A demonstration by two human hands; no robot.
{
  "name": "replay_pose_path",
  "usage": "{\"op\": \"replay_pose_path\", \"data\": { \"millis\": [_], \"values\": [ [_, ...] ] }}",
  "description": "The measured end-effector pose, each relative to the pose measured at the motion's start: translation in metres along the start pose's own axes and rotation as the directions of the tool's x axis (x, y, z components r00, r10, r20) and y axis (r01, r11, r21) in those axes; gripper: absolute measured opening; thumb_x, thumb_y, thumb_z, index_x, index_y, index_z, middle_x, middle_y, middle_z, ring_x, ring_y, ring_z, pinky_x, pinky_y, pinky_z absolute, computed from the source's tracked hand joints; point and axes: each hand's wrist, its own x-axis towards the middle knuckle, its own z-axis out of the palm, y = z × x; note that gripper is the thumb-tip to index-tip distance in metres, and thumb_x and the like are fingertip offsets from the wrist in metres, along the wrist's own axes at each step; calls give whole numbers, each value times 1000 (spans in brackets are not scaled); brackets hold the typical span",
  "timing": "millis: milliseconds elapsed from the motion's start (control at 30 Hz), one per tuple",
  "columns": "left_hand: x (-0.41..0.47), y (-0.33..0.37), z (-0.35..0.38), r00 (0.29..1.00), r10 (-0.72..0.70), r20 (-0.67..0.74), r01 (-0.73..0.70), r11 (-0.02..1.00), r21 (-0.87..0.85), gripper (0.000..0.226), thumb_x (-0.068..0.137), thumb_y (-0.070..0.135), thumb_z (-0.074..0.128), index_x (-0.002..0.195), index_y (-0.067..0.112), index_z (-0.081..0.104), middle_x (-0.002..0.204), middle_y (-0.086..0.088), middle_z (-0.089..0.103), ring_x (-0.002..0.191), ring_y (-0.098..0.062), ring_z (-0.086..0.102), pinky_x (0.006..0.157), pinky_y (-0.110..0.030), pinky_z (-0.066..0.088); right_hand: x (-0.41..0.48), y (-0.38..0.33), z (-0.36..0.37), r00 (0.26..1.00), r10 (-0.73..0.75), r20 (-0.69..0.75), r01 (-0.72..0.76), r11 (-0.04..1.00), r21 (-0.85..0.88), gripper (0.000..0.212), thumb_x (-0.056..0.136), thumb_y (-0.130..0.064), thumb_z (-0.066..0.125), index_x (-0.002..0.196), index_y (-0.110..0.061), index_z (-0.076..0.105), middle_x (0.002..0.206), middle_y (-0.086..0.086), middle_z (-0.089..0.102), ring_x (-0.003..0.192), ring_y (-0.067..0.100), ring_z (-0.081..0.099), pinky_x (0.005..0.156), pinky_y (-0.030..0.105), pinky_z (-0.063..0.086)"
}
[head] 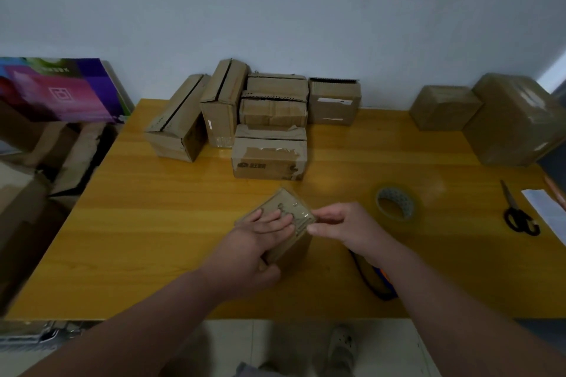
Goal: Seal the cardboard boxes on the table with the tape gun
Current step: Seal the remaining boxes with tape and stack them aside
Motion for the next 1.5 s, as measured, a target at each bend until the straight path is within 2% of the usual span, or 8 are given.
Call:
{"op": "replay_pose_path", "data": {
  "millis": [367, 533, 700, 867, 1100, 1233, 1400, 1500],
  "values": [
    [1, -5, 6, 998, 26, -65, -30, 997, -67, 71, 70, 41, 48, 138, 23, 48, 145, 15, 36, 139, 4, 18, 115, -21, 1, 5, 9, 28, 967, 51, -248, -30, 996, 89, 14, 80, -23, 76, 79, -17, 64, 78, -3, 62, 76, 14, 59, 74, 38, 52],
    [1, -6, 7, 995, 54, -83, -58, 997, -43, 69, 69, 39, 50, 135, 20, 52, 142, 13, 40, 136, 1, 24, 114, -28, 7, 5, 3, 35, 911, -140, -389, 56, 974, -218, 32, 89, -28, 66, 62, -22, 52, 57, -8, 49, 53, 6, 45, 53, 22, 34],
    [4, -4, 3, 997, 59, -58, -61, 998, -26, 71, 71, 43, 45, 139, 24, 48, 145, 16, 36, 138, 3, 19, 115, -22, -1, 0, 7, 41, 780, -423, -462, 8, 744, -668, 40, 92, -31, 62, 58, -23, 43, 53, -9, 37, 50, 9, 35, 46, 18, 17],
    [7, -9, 4, 992, 73, -104, -80, 995, -57, 53, 87, 42, 37, 134, 26, 54, 141, 16, 43, 135, 4, 25, 114, -18, 7, 2, -1, 33, 612, -659, -438, 122, 626, -770, 5, 87, -18, 69, 89, -14, 68, 85, 3, 62, 81, 20, 52, 62, 21, 39],
    [20, -10, 3, 941, 102, -323, -112, 994, -12, 24, 84, 22, 51, 92, 14, 73, 98, -1, 71, 93, -12, 60, 83, -25, 50, 15, -19, 32, 803, -588, -98, 178, 394, -902, 13, 75, -26, 78, 87, -22, 77, 111, 4, 67, 107, 29, 58, 81, 40, 53],
    [29, -12, -11, 914, -157, -375, 164, 986, -14, 32, 72, 38, 75, 93, 25, 55, 97, 8, 50, 90, -12, 40, 72, -30, 38, 16, -24, 31, 829, -549, -103, 151, 397, -905, 22, 72, -33, 79, 90, -21, 77, 96, -5, 70, 99, 22, 60, 82, 38, 51],
    [41, -33, -22, 954, -297, 43, 300, 941, -157, 94, 70, 63, 71, 147, 26, 31, 134, 4, 33, 120, -13, 27, 100, -24, 24, 10, -30, 33, 863, -493, -110, 120, 412, -903, 30, 83, -33, 69, 110, -18, 71, 111, -3, 67, 114, 23, 53, 98, 41, 42],
    [44, -41, -20, 950, -238, 200, 268, 954, -136, 108, 57, 86, 41, 150, 37, 16, 146, 5, 27, 125, -15, 25, 106, -27, 21, 9, -29, 33, 892, -440, -100, 141, 481, -865, 40, 96, -35, 50, 134, -19, 54, 135, -4, 52, 133, 19, 34, 111, 35, 24]
  ]
}}
